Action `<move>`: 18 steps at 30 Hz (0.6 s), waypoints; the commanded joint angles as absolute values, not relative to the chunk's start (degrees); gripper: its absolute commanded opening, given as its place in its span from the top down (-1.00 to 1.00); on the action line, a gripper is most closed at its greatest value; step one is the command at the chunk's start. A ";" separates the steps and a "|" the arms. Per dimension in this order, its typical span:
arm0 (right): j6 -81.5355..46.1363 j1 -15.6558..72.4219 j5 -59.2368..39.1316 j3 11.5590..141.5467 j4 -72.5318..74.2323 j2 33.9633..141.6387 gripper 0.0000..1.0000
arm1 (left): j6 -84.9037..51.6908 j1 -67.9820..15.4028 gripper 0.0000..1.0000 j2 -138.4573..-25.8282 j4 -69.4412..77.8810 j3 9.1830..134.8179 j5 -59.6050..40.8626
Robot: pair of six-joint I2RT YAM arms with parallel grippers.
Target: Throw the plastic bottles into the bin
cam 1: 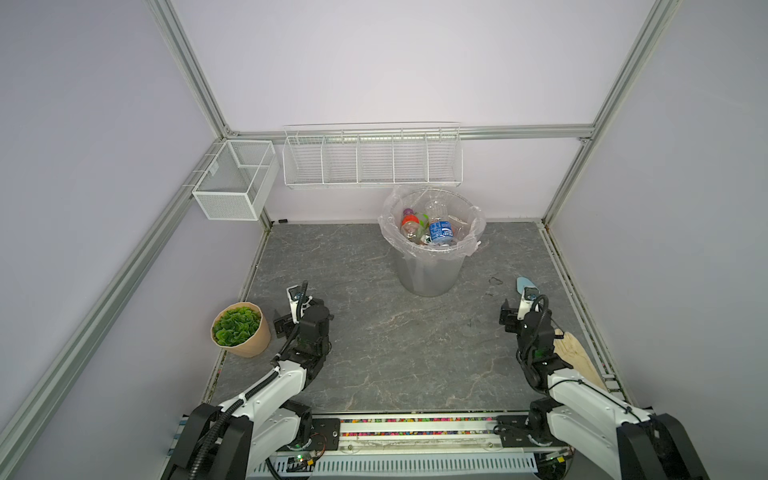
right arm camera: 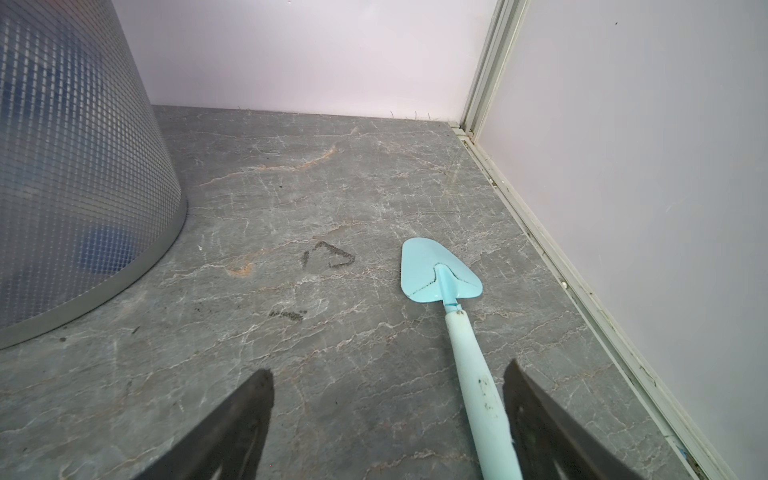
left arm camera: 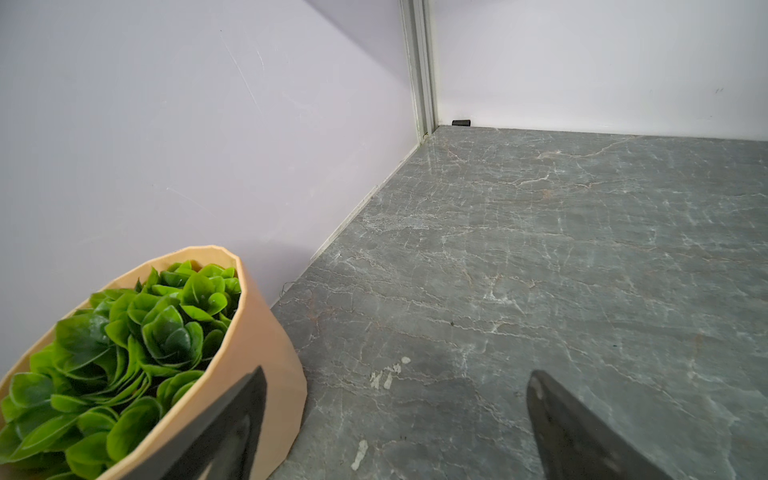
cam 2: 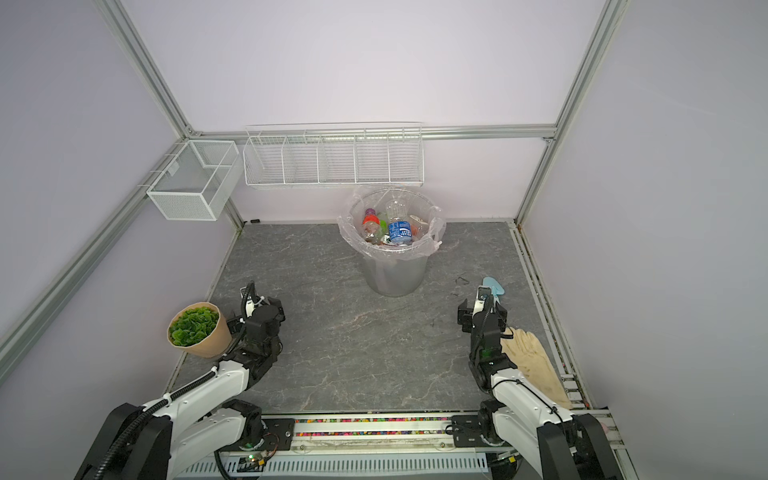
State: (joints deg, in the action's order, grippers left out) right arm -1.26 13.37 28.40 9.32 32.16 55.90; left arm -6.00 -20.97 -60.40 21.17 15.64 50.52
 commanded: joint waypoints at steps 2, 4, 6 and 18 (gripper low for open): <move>-0.70 12.62 27.95 10.14 35.67 56.88 -0.77 | -5.17 -20.39 -0.93 -60.57 23.68 16.88 50.55; -0.57 12.61 27.72 10.33 36.33 57.77 -0.78 | -4.81 -20.40 -0.92 -60.38 24.93 16.40 50.45; -0.53 12.57 27.53 10.68 36.88 58.75 -0.77 | -4.60 -20.23 -0.93 -60.53 25.53 16.24 50.32; 0.25 12.13 26.27 12.55 41.58 64.80 -0.78 | -2.86 -19.49 -0.92 -64.59 29.90 17.13 50.46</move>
State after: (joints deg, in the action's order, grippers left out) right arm -1.04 12.45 27.07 11.07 37.78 63.46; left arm -4.19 -19.94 -63.72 27.00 15.64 50.50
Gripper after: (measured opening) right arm 0.887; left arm 0.961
